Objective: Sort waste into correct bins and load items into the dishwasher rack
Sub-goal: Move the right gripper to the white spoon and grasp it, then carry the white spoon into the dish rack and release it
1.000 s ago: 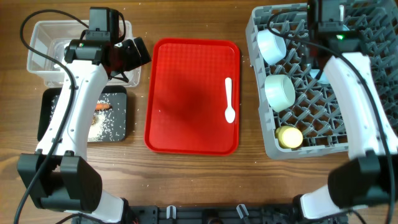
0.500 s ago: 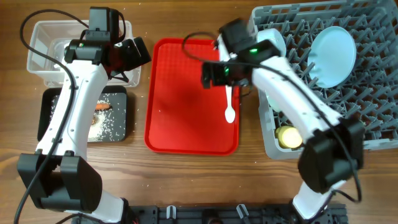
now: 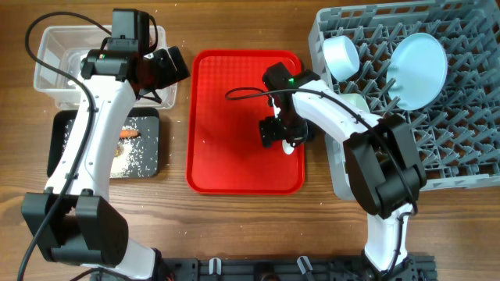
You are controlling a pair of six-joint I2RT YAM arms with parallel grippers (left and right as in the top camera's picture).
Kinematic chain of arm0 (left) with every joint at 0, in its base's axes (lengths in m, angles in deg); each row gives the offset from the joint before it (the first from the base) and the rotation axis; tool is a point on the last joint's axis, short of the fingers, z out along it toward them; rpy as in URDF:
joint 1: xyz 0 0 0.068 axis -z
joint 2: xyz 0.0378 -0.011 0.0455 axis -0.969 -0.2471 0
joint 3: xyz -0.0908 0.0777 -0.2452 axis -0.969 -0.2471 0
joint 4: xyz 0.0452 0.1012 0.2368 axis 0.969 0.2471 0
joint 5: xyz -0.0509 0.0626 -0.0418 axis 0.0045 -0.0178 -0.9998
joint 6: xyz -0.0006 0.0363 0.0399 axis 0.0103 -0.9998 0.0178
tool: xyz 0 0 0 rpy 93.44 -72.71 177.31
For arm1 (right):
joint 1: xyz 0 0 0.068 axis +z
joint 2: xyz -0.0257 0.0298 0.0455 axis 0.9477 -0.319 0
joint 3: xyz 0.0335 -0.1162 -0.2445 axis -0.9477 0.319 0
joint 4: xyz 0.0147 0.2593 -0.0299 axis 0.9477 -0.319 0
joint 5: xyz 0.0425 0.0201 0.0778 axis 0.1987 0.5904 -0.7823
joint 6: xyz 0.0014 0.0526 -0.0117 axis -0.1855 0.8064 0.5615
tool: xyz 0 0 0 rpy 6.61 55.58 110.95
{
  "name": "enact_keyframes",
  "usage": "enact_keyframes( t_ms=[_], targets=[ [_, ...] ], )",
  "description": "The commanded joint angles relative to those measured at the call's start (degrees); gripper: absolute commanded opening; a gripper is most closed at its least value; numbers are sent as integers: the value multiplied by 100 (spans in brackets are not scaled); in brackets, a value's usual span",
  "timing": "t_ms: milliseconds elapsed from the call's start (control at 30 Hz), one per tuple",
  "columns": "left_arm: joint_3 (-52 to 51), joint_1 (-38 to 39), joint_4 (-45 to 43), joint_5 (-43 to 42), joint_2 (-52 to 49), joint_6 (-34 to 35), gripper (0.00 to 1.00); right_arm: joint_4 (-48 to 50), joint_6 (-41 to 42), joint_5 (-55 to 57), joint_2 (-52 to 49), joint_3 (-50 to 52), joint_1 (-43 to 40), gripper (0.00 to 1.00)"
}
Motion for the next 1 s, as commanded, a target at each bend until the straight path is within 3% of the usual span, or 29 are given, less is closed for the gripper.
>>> enact_keyframes(
  t_ms=[0, 200, 567, 633, 700, 867, 967],
  targets=[
    [48, -24, -13, 52, 9, 94, 100, 105, -61, 118, -101, 142, -22, 74],
    [48, -24, -13, 55, 9, 94, 100, 155, -52, 120, -101, 142, -24, 45],
    [48, -24, -13, 52, 9, 94, 100, 109, -15, 92, -101, 111, -24, 13],
    [48, -26, -13, 52, 9, 94, 100, 109, -20, 72, -98, 103, -31, 13],
    [48, -26, -13, 52, 9, 94, 100, 116, -20, 72, -98, 103, -28, 4],
    [48, -24, -13, 52, 9, 94, 100, -39, -28, 81, 28, -133, -72, 4],
    [48, -26, -13, 52, 9, 94, 100, -439, -129, 103, 643, -645, -219, 4]
  ],
)
